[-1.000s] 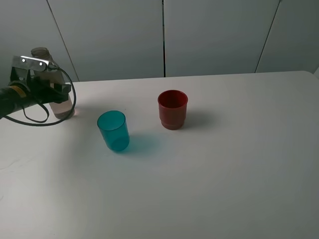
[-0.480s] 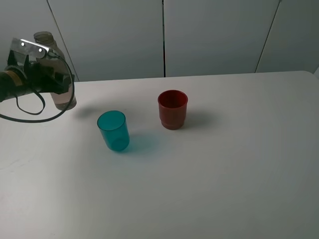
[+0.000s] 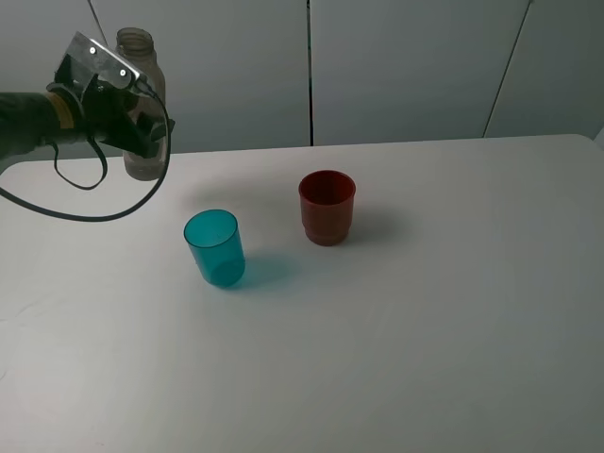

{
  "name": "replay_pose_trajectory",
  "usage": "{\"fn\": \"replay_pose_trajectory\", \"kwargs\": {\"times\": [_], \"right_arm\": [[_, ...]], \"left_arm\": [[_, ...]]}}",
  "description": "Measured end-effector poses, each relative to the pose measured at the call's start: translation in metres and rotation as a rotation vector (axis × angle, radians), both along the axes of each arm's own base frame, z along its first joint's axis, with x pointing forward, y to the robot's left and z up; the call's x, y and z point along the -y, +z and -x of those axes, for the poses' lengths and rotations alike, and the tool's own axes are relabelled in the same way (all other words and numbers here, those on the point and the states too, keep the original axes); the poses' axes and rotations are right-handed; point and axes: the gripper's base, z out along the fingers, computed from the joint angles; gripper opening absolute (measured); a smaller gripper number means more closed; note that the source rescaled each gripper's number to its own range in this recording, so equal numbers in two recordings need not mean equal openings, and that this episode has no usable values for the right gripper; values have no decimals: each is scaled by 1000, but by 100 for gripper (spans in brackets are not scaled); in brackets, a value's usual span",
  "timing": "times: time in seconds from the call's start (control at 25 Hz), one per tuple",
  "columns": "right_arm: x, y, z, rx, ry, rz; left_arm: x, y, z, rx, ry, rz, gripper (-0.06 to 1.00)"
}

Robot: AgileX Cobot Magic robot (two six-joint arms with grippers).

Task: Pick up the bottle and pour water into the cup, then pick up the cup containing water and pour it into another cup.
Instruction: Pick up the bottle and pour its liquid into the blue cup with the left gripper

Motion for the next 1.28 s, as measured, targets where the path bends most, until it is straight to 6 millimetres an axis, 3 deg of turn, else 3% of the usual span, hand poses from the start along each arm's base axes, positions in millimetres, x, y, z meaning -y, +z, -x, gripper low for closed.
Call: {"fn": "replay_pose_trajectory", "kwargs": {"times": [0.76,1.28], "right_arm": [[0,0,0,0,0,0],[0,0,0,0,0,0]], "left_arm": [[37,3,9,123,-306,-211,0],[39,1,10,115,-336,-235,0]]}}
